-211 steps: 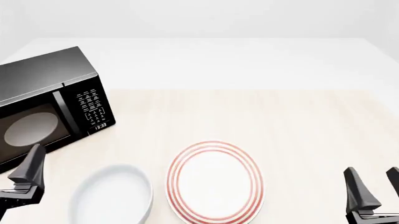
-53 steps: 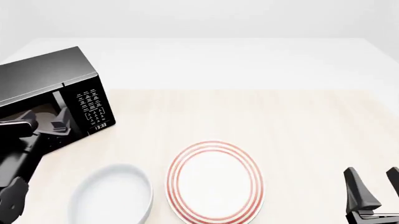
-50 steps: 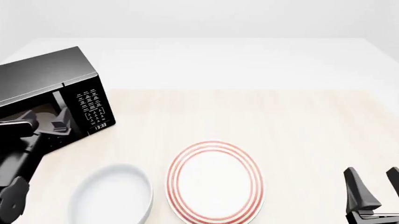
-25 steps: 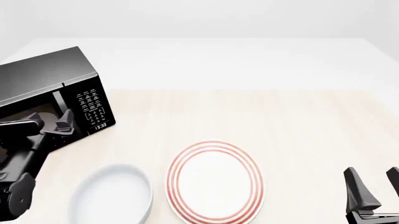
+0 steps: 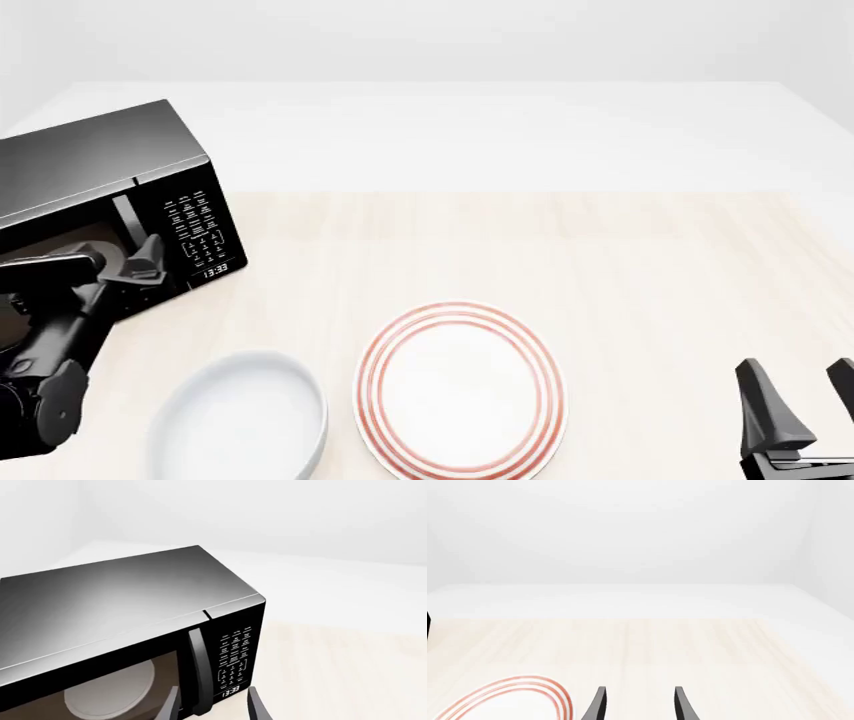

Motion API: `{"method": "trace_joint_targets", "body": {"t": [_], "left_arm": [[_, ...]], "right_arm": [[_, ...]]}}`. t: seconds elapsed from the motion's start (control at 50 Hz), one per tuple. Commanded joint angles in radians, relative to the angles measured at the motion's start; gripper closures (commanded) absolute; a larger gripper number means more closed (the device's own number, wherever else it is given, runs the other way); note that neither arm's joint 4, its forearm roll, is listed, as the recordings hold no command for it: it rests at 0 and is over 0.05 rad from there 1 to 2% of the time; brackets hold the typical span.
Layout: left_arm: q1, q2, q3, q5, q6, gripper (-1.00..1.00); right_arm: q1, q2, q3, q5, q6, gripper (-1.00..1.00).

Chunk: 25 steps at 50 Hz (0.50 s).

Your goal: Open the microwave.

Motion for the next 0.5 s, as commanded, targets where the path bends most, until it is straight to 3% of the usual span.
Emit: {"method": "trace_joint_targets", "body": {"t": [0.02,0.5], "left_arm": [[0.003,0.085,-0.046,-0.024,-0.012,-1.0],[0.004,0.132,-0.058,-0.046,-0.007,-1.0]], "right_arm": [[0.0,0.0,0.0,0.0,0.0,-1.0],[0.0,0.0,0.0,0.0,0.0,-1.0]]}}
